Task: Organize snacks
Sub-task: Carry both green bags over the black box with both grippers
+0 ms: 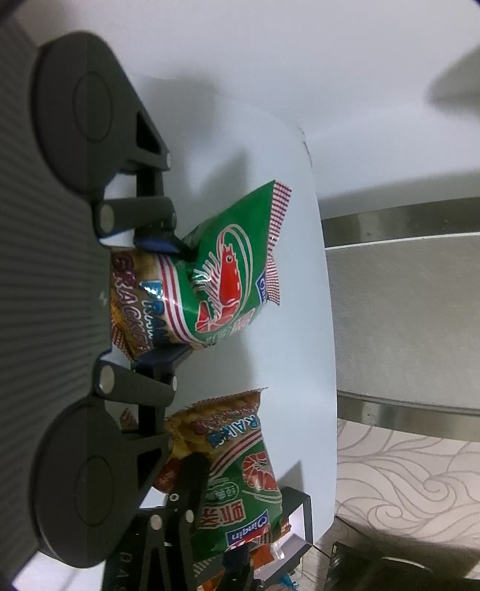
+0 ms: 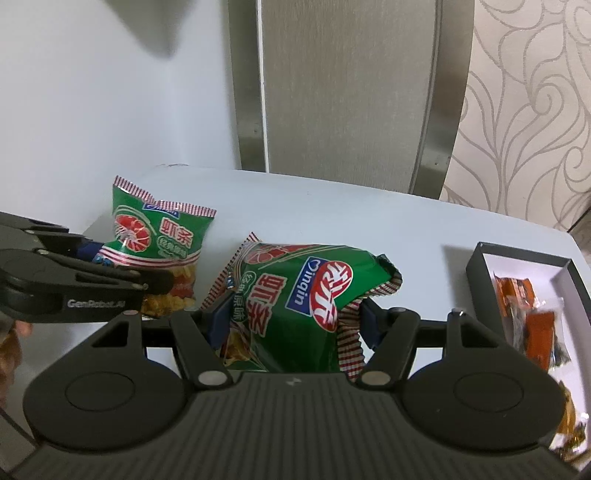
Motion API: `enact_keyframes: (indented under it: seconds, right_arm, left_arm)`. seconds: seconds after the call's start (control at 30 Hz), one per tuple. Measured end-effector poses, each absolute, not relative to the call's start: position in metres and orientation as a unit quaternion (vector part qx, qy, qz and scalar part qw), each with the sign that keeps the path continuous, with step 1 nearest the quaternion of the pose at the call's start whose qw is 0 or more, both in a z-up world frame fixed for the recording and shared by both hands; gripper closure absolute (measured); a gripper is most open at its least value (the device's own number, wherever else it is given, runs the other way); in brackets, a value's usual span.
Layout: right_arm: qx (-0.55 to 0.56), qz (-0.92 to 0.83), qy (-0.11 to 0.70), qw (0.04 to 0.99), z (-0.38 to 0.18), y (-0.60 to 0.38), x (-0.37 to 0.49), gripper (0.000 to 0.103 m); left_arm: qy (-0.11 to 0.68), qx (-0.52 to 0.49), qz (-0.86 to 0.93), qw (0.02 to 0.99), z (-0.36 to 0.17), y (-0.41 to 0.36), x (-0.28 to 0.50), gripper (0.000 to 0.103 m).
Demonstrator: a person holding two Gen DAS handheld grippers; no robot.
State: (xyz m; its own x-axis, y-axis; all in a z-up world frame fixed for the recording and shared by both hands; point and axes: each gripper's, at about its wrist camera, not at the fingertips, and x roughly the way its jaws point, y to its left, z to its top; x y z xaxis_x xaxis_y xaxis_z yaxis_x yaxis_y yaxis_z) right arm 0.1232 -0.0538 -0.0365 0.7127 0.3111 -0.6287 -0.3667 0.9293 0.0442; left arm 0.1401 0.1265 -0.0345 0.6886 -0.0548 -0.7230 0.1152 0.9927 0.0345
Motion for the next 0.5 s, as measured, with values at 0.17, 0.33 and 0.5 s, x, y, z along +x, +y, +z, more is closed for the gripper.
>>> enact_keyframes:
  seconds: [0.17, 0.33, 0.5]
  right_arm:
    - [-0.036, 0.175, 0.327, 0.928, -0.032, -0.054, 0.108, 0.031]
    - [-0.027, 0.162, 0.319, 0.933, -0.023, -0.058, 0.087, 0.031]
    - [-0.016, 0.147, 0.301, 0.942, -0.01, -0.071, 0.064, 0.031]
  left_arm:
    - [0.381, 0.05, -0.058, 0.921, -0.03, 0.121, 0.13, 0.051]
    - [0.37, 0.062, -0.085, 0.923, -0.019, 0.108, 0.122, 0.051]
    - [0.355, 0.077, -0.109, 0.925, -0.007, 0.08, 0.12, 0.052]
